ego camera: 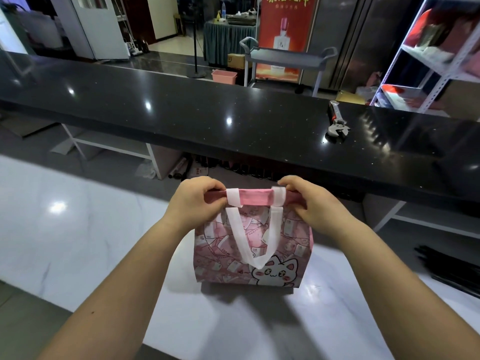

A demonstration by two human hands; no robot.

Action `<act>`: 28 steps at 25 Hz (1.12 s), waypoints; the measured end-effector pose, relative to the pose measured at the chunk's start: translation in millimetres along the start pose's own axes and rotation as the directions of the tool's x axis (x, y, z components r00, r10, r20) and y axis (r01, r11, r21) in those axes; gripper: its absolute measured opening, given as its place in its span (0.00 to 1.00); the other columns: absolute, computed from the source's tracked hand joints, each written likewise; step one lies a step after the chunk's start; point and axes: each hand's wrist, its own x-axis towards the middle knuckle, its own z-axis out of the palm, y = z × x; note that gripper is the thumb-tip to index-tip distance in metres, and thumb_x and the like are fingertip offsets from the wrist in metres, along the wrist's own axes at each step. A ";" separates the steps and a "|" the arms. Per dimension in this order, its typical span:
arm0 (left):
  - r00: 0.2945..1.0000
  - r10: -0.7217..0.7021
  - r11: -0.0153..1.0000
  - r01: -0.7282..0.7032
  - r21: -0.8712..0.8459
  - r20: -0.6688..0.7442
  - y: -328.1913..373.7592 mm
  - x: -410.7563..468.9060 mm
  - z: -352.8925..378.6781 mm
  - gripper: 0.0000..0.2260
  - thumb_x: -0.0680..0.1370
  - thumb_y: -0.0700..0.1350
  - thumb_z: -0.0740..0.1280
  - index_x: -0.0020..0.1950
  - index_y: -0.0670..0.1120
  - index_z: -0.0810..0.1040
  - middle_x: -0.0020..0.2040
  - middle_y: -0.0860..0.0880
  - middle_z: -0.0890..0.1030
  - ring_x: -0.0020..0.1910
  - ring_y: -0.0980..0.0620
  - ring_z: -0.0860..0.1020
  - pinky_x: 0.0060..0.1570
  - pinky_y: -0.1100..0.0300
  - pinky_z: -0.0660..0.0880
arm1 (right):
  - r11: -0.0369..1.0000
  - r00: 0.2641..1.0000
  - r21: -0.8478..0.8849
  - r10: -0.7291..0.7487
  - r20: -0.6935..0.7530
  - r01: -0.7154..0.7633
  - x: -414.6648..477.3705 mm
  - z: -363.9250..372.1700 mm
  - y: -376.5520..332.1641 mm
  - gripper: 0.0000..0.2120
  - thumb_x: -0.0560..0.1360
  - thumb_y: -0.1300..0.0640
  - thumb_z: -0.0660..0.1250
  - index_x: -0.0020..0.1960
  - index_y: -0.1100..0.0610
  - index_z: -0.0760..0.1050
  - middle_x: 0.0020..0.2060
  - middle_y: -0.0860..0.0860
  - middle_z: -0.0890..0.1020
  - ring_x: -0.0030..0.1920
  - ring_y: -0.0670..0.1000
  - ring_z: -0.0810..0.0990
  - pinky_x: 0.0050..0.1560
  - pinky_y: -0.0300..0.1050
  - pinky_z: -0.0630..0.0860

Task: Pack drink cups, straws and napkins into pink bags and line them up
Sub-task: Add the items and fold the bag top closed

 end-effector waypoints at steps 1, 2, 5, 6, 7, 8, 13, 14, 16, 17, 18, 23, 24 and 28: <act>1.000 0.008 0.999 -0.008 0.034 0.011 2.5 2.6 0.4 0.06 0.69 0.43 0.76 0.45 0.49 0.82 0.39 0.58 0.79 0.40 0.57 0.77 0.40 0.65 0.72 | 1.000 0.999 -0.023 0.002 0.054 -0.001 1.7 -1.4 -2.2 0.32 0.75 0.67 0.62 0.63 0.31 0.64 0.52 0.34 0.75 0.54 0.43 0.77 0.50 0.44 0.79; 1.000 0.002 0.998 -0.003 0.056 0.023 3.9 3.9 0.6 0.06 0.70 0.43 0.75 0.45 0.49 0.83 0.38 0.59 0.78 0.40 0.57 0.76 0.40 0.66 0.71 | 0.996 0.994 -0.090 -0.018 0.108 0.028 3.1 -2.4 -3.5 0.35 0.76 0.68 0.61 0.64 0.29 0.61 0.54 0.36 0.74 0.54 0.43 0.77 0.49 0.45 0.79; 0.998 -0.058 0.997 0.056 0.055 0.039 2.4 2.6 2.4 0.04 0.71 0.43 0.74 0.44 0.50 0.82 0.38 0.60 0.78 0.39 0.59 0.76 0.39 0.69 0.68 | 0.915 0.973 -0.357 -0.125 0.194 0.189 8.1 -6.6 -3.3 0.35 0.75 0.68 0.62 0.67 0.32 0.59 0.55 0.42 0.71 0.52 0.49 0.75 0.45 0.49 0.79; 0.996 -0.079 0.996 0.077 0.046 0.039 2.0 1.4 2.9 0.04 0.71 0.43 0.74 0.44 0.51 0.82 0.38 0.60 0.78 0.39 0.59 0.76 0.39 0.70 0.68 | 0.868 0.966 -0.434 -0.175 0.191 0.243 9.2 -8.4 -3.1 0.34 0.74 0.67 0.64 0.67 0.34 0.61 0.54 0.44 0.71 0.51 0.50 0.74 0.44 0.49 0.78; 0.994 -0.097 0.995 0.096 0.042 0.039 2.6 0.8 3.2 0.04 0.71 0.43 0.74 0.44 0.51 0.82 0.38 0.60 0.79 0.39 0.59 0.76 0.39 0.71 0.68 | 0.804 0.953 -0.511 -0.239 0.189 0.303 10.0 -10.0 -3.2 0.33 0.72 0.66 0.67 0.67 0.37 0.63 0.54 0.46 0.71 0.50 0.51 0.74 0.43 0.47 0.76; 0.993 -0.112 0.993 0.110 0.041 0.038 3.1 0.7 3.3 0.04 0.71 0.44 0.74 0.43 0.52 0.82 0.38 0.60 0.79 0.40 0.59 0.77 0.38 0.71 0.68 | 0.729 0.932 -0.581 -0.304 0.199 0.362 10.9 -11.2 -3.7 0.31 0.70 0.65 0.71 0.66 0.41 0.67 0.54 0.49 0.71 0.49 0.52 0.73 0.41 0.46 0.74; 0.989 -0.143 0.989 0.141 0.044 0.034 6.3 -1.0 1.3 0.04 0.71 0.44 0.74 0.43 0.52 0.83 0.37 0.60 0.79 0.38 0.60 0.76 0.37 0.72 0.67 | 0.672 0.900 -0.605 -0.380 0.214 0.427 12.7 -12.9 -7.0 0.16 0.69 0.61 0.74 0.53 0.53 0.74 0.54 0.54 0.73 0.49 0.55 0.72 0.39 0.47 0.74; 0.989 -0.142 0.989 0.141 0.051 0.030 6.8 -1.4 0.6 0.04 0.71 0.44 0.74 0.43 0.52 0.82 0.37 0.60 0.78 0.38 0.61 0.75 0.37 0.72 0.67 | 0.732 0.921 -0.562 -0.340 0.189 0.385 14.2 -14.8 -6.4 0.13 0.71 0.61 0.73 0.52 0.52 0.74 0.54 0.52 0.73 0.51 0.54 0.72 0.42 0.49 0.75; 0.989 -0.143 0.988 0.141 0.065 0.028 8.3 -2.0 -0.5 0.04 0.71 0.44 0.74 0.43 0.52 0.82 0.37 0.61 0.78 0.37 0.63 0.75 0.36 0.72 0.66 | 0.896 0.963 -0.354 -0.242 0.116 0.268 15.9 -17.8 -5.2 0.09 0.74 0.62 0.69 0.51 0.51 0.75 0.53 0.47 0.73 0.52 0.51 0.74 0.47 0.47 0.74; 0.989 -0.148 0.987 0.145 0.065 0.030 8.7 -2.3 -0.7 0.04 0.71 0.44 0.74 0.43 0.53 0.82 0.37 0.61 0.78 0.37 0.63 0.75 0.36 0.72 0.66 | 0.964 0.980 -0.184 -0.181 0.086 0.194 16.0 -17.6 -5.7 0.09 0.74 0.63 0.68 0.48 0.50 0.75 0.51 0.47 0.74 0.52 0.50 0.75 0.49 0.45 0.74; 0.988 -0.151 0.987 0.149 0.064 0.033 8.9 -3.0 -0.6 0.04 0.71 0.44 0.74 0.43 0.53 0.82 0.37 0.61 0.78 0.37 0.64 0.75 0.36 0.72 0.66 | 0.993 0.991 -0.004 -0.116 0.064 0.117 15.4 -16.6 -6.8 0.10 0.75 0.63 0.68 0.46 0.48 0.75 0.50 0.48 0.76 0.52 0.51 0.76 0.51 0.42 0.74; 0.988 -0.152 0.987 0.151 0.062 0.015 8.6 -4.4 0.3 0.05 0.72 0.42 0.73 0.43 0.52 0.82 0.38 0.60 0.79 0.38 0.60 0.76 0.37 0.70 0.68 | 0.808 0.983 0.569 0.061 0.174 -0.151 12.1 -10.6 -4.4 0.11 0.78 0.59 0.66 0.39 0.47 0.73 0.53 0.51 0.80 0.51 0.50 0.79 0.51 0.49 0.77; 0.989 -0.151 0.987 0.150 0.065 0.010 8.3 -4.0 -0.1 0.04 0.72 0.42 0.73 0.43 0.52 0.82 0.38 0.60 0.79 0.38 0.60 0.76 0.38 0.70 0.68 | 0.736 0.980 0.656 0.056 0.189 -0.168 11.5 -9.1 -1.8 0.08 0.77 0.58 0.66 0.40 0.50 0.73 0.53 0.51 0.80 0.51 0.50 0.79 0.50 0.49 0.77; 0.990 -0.138 0.988 0.138 0.071 -0.004 7.3 -3.8 0.3 0.04 0.72 0.43 0.73 0.43 0.51 0.82 0.38 0.59 0.79 0.38 0.58 0.76 0.39 0.67 0.70 | 0.643 0.971 0.732 0.083 0.224 -0.224 8.7 -4.7 2.6 0.10 0.74 0.50 0.68 0.46 0.57 0.75 0.52 0.50 0.80 0.50 0.52 0.78 0.50 0.51 0.76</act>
